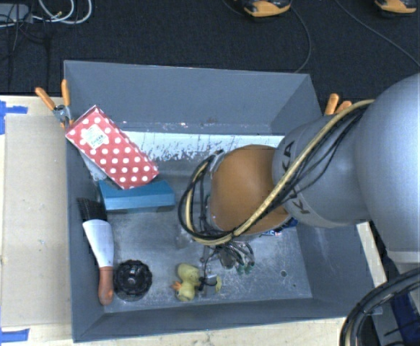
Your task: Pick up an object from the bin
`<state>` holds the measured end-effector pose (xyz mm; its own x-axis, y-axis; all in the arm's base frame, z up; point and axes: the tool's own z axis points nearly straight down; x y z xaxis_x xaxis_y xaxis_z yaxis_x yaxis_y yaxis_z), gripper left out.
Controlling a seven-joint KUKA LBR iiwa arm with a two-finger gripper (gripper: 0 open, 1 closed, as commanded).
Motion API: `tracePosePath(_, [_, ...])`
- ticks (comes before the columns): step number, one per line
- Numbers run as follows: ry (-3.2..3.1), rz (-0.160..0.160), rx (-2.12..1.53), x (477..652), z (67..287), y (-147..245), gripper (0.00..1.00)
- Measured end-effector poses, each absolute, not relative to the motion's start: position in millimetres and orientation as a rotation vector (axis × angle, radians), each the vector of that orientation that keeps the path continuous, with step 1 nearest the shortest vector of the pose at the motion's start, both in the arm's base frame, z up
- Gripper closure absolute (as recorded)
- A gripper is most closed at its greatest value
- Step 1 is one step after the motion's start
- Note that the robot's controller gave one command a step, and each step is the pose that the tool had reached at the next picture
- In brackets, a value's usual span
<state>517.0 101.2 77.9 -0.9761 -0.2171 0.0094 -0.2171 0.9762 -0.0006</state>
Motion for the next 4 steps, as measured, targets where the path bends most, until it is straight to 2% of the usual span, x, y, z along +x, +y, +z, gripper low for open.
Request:
tracePosePath(1, [-3.108, 0.002, 0.371, 506.5, 72.8, 96.2, 0.0])
tracePosePath(2, [-3.059, -0.001, 0.69, 493.6, 72.0, 92.8, 0.0])
tracePosePath(3, [-3.053, -0.003, 0.721, 479.1, 70.3, 84.3, 1.0])
tracePosePath(4, [-3.053, -0.003, 0.719, 479.1, 70.2, 84.1, 1.0])
